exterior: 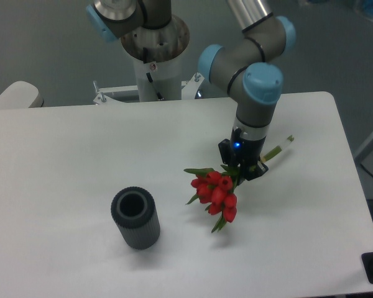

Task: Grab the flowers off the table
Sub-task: 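Lift the tulip bouquet up off the table, blooms hanging down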

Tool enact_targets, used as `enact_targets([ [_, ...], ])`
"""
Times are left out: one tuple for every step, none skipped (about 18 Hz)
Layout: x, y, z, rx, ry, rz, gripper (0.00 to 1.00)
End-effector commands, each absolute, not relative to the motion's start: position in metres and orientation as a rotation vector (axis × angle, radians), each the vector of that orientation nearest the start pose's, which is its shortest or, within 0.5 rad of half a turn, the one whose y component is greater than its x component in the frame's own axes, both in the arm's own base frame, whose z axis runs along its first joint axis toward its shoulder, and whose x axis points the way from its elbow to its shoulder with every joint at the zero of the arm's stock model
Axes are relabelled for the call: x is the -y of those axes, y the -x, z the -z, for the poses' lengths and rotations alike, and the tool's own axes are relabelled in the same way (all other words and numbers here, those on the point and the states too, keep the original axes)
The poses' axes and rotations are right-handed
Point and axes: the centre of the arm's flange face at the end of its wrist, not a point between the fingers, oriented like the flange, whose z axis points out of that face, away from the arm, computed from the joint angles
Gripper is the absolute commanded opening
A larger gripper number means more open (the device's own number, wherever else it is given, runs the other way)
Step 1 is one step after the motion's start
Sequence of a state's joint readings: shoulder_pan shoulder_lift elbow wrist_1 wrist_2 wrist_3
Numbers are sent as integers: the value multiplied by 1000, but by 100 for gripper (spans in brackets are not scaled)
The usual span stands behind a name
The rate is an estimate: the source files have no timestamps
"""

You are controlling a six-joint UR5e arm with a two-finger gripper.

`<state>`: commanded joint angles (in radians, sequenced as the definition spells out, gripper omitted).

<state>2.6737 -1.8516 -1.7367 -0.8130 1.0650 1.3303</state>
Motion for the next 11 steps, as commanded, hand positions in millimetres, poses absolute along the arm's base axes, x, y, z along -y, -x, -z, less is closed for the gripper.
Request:
enact_targets([
  [-434, 447, -356, -350, 2495, -121, 22],
  [-437, 445, -359, -298, 2461, -82, 22],
  [-442, 443, -367, -256, 2418, -49, 22],
  [-446, 443, -378, -222, 2371, -21, 22],
  [-449, 441, -385, -185, 2328, 20, 22],
  [-452, 437, -391, -163, 2286, 56, 22],
  [-454, 434, -396, -153, 2243, 87, 22],
  [-455, 433, -401, -150, 2201, 115, 22],
  [-455, 431, -404, -147, 2162, 146, 22],
  [-454, 432, -407, -136, 2130, 170, 22],
  [-452, 433, -411, -124, 2102, 188, 22],
])
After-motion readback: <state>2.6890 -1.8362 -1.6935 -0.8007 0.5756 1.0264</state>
